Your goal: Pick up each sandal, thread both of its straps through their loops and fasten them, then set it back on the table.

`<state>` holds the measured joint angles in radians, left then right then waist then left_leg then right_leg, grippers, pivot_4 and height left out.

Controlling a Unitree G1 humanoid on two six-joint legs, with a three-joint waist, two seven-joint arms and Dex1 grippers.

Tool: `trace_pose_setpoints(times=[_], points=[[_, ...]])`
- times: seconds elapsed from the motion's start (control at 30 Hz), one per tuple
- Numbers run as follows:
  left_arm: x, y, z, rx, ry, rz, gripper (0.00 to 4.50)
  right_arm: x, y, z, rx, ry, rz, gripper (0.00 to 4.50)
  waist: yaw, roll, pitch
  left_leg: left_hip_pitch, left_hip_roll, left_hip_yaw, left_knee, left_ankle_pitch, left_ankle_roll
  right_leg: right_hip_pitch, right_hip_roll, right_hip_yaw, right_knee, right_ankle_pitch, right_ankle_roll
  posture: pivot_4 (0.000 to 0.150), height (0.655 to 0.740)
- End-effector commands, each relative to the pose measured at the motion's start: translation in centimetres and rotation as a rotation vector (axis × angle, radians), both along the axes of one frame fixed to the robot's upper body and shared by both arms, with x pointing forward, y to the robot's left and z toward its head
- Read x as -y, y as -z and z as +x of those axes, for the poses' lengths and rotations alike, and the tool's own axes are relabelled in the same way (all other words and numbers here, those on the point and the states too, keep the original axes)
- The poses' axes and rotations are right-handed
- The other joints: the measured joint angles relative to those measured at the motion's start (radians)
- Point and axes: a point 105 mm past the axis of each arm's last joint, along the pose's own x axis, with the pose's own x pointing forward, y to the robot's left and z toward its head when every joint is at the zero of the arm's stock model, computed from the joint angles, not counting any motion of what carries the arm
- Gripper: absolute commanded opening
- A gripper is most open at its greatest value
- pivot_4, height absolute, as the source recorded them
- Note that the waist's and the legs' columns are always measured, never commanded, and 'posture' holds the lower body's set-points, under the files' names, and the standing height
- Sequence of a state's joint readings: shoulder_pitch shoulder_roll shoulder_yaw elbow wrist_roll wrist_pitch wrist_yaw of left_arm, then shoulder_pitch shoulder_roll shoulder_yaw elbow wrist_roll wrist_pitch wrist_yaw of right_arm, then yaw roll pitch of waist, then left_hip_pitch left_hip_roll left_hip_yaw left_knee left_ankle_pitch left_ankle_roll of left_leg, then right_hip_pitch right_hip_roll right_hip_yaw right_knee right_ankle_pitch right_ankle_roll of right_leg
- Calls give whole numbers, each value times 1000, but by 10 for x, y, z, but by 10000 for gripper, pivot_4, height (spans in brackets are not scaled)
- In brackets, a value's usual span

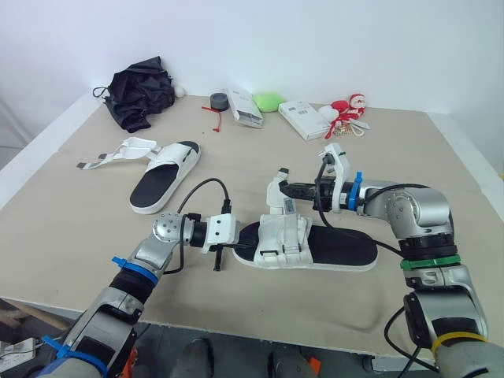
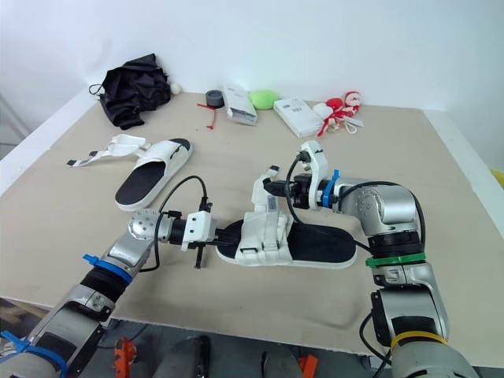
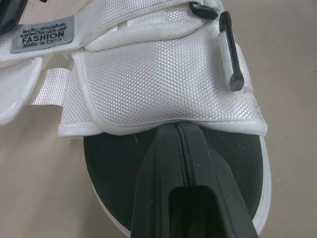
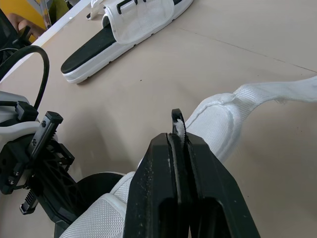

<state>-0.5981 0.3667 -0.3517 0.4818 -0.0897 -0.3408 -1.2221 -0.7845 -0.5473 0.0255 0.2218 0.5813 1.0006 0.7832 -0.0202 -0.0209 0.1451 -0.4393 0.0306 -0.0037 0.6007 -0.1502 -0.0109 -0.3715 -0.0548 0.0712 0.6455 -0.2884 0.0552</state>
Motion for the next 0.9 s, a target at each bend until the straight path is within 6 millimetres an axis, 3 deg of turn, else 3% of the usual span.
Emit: trace_pose_setpoints(times=[0.03,0.17,0.3,0.47,0.6,0.8,0.9], points=[[-22,60,-14,-186,-50,198,0,18,-4,11,27,88,-44,347,0,0,0,0,0,0,0,0,0,0,0,0,0,0,0,1500,7380],[-23,60,-14,-188,-52,200,0,33,-21,16,52,131,5,347,0,0,0,0,0,0,0,0,0,0,0,0,0,0,0,1500,7380],[-23,62,-16,-193,-51,201,0,30,-20,14,58,115,14,347,0,0,0,0,0,0,0,0,0,0,0,0,0,0,0,1500,7380],[-21,61,-16,-193,-48,196,0,29,-59,13,109,100,222,347,0,0,0,0,0,0,0,0,0,0,0,0,0,0,0,1500,7380],[-21,62,-16,-195,-49,199,0,25,-88,-8,170,-15,362,347,0,0,1,0,0,0,0,0,0,0,0,0,0,1,1,1500,7380],[-21,62,-16,-196,-48,199,0,21,-83,-15,159,-32,383,347,-1,2,2,-1,0,0,0,0,0,0,1,0,0,2,2,1500,7380],[-21,62,-16,-195,-46,200,0,23,-55,0,111,74,243,347,-1,2,2,-1,0,-1,0,0,0,0,2,1,0,1,2,1500,7380]])
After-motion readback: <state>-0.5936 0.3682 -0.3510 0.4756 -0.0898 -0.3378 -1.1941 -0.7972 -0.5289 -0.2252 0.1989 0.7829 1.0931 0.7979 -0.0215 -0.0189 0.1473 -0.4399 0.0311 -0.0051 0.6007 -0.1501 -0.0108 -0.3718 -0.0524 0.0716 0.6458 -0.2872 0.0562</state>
